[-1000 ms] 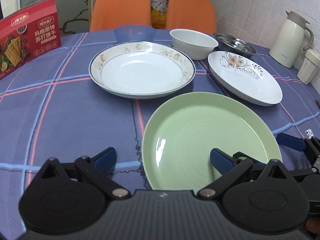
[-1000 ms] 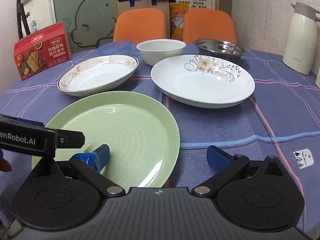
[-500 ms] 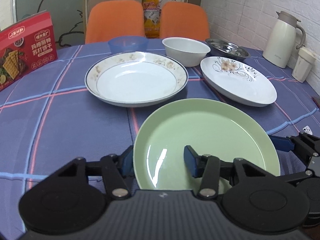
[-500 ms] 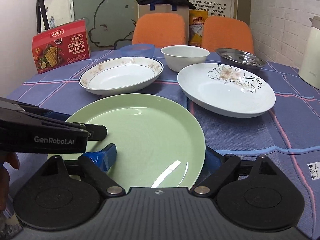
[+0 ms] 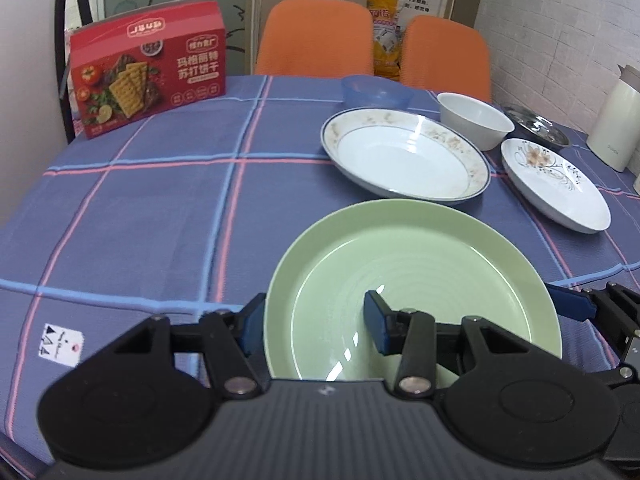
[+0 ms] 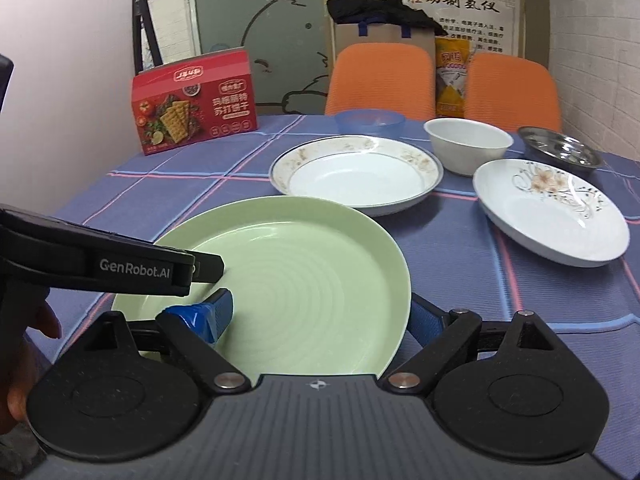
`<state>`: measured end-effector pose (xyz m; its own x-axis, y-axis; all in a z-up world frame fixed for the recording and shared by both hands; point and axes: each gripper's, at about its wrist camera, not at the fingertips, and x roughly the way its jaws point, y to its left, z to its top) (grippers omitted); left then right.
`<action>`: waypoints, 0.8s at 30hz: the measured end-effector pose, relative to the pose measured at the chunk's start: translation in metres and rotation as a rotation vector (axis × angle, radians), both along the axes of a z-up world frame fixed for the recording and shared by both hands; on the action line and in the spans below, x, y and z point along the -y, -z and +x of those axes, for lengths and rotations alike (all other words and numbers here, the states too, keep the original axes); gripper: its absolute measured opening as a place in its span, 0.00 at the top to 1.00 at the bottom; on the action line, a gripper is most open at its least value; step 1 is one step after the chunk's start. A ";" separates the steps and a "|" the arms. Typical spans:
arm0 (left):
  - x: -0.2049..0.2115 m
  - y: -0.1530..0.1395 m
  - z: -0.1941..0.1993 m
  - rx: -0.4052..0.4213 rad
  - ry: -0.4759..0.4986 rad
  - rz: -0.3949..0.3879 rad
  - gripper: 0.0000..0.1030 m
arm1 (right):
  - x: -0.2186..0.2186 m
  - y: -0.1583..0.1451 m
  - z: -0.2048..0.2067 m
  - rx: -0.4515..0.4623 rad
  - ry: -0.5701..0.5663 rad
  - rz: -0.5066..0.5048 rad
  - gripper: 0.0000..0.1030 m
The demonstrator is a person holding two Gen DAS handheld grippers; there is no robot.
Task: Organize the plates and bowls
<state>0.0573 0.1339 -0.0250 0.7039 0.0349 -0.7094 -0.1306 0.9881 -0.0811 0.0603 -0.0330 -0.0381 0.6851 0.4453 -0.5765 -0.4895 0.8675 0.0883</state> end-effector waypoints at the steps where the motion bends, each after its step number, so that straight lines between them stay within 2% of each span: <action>1: -0.003 0.002 0.001 -0.003 -0.005 0.000 0.57 | -0.004 0.002 0.001 -0.007 -0.008 0.002 0.24; 6: -0.003 0.008 0.011 -0.011 0.013 -0.033 0.57 | -0.012 0.006 0.005 -0.021 0.001 -0.019 0.23; 11: 0.007 0.011 0.014 0.005 0.043 -0.018 0.56 | -0.006 0.008 0.011 -0.041 0.021 -0.037 0.23; 12: 0.007 0.012 0.014 0.007 0.049 -0.020 0.54 | -0.006 0.010 0.012 -0.046 0.018 -0.040 0.22; 14: 0.006 0.012 0.014 0.004 0.058 -0.031 0.42 | -0.007 0.014 0.012 -0.041 0.005 -0.049 0.22; 15: 0.004 0.012 0.014 0.008 0.057 -0.038 0.41 | -0.007 0.013 0.011 -0.040 -0.007 -0.055 0.22; 17: -0.003 0.006 0.012 0.029 0.042 -0.048 0.33 | -0.002 0.011 0.013 -0.052 -0.030 -0.028 0.24; 20: -0.018 -0.010 0.011 0.080 0.016 -0.059 0.28 | 0.020 -0.002 0.015 -0.033 0.023 0.037 0.24; 24: -0.034 -0.029 0.025 0.109 -0.020 -0.045 0.28 | 0.043 -0.025 0.026 0.029 0.087 0.063 0.23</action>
